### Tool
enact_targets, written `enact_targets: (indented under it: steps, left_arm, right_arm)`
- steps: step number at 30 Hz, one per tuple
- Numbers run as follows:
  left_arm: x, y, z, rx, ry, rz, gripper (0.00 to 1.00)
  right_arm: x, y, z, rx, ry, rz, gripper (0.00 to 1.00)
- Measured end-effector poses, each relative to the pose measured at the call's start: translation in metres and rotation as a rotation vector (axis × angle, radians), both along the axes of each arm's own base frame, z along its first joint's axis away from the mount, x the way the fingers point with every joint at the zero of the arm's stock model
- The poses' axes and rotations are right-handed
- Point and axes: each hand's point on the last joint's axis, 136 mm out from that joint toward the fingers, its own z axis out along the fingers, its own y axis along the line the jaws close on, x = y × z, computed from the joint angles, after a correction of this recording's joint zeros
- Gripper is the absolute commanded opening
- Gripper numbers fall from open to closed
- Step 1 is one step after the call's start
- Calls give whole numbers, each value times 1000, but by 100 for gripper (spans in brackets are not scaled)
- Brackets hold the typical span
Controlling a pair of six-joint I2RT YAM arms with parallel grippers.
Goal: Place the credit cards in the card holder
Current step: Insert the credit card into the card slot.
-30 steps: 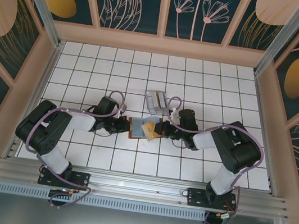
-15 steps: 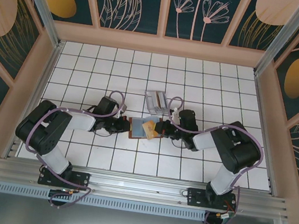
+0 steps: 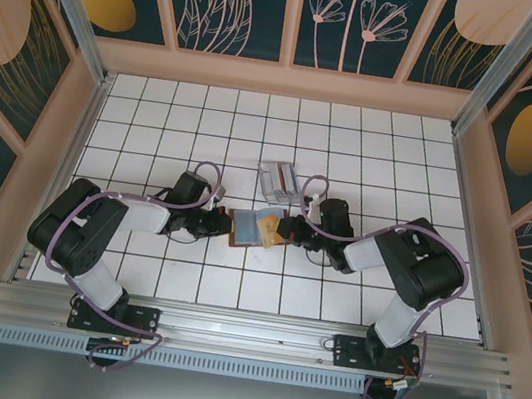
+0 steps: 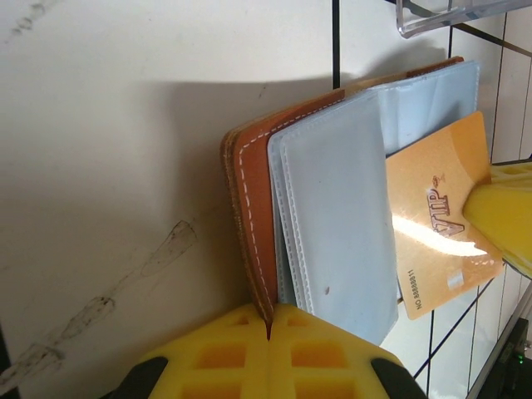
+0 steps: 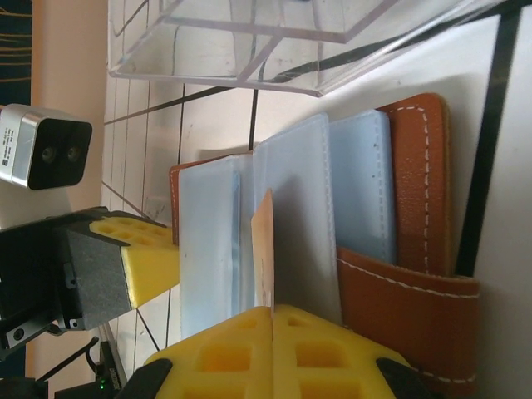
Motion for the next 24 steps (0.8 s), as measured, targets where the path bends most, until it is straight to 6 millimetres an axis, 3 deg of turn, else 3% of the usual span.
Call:
enact_targets:
  steps: [17, 24]
  left_arm:
    - [0, 1, 0, 6, 0, 5, 0]
    - [0, 1, 0, 6, 0, 5, 0]
  right_arm:
    - [-8, 3, 12, 81, -52, 24, 0]
    - [-9, 7, -3, 74, -15, 47, 0]
